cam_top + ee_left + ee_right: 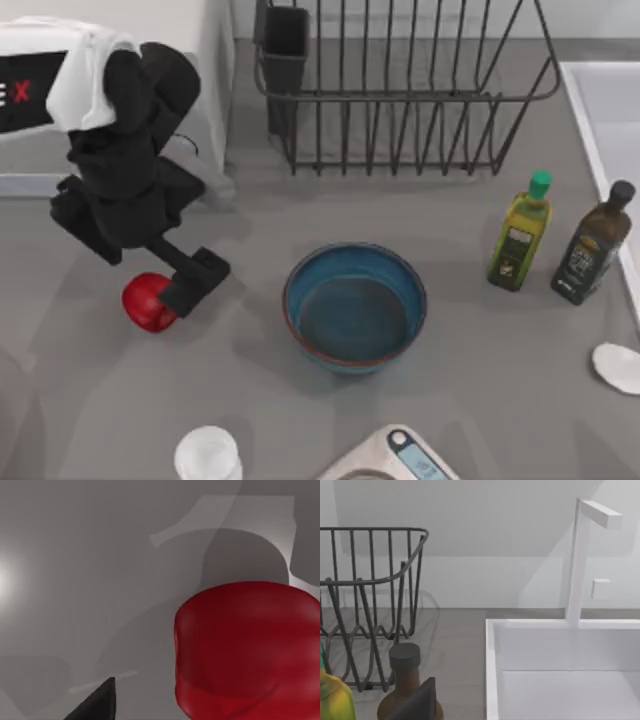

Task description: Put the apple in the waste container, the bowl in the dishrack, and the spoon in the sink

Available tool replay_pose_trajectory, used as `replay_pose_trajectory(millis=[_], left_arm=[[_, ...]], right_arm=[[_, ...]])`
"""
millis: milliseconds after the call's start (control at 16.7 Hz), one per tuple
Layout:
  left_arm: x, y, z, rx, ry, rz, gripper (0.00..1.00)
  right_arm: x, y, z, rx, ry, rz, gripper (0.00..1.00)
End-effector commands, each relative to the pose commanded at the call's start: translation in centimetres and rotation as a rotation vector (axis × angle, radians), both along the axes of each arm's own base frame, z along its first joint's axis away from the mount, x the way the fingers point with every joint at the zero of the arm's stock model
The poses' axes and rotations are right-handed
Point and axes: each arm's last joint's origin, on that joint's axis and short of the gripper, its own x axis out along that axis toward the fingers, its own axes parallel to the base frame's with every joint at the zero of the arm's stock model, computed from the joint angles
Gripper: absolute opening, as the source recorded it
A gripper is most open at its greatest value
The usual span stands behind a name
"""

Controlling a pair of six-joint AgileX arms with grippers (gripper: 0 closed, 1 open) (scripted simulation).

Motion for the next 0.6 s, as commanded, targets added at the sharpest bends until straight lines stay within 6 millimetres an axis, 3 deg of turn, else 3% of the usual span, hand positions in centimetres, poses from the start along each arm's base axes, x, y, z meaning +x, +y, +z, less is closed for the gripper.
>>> replay_pose_trajectory(millis=[300,540,600], left_arm=[[-0.2,0.1,-4.5,-0.002,-0.005,0.0,1.0],[-0.2,0.2,-4.9,-0.001,-0.002,0.0,1.0],[-0.2,0.2,-4.9,-0.001,-0.002,0.0,0.92]], right_arm=[[0.0,0.0,0.0,0.0,0.0,0.0,1.0],[0.0,0.0,0.0,0.0,0.0,0.0,1.0],[0.0,0.0,0.0,0.0,0.0,0.0,1.0]])
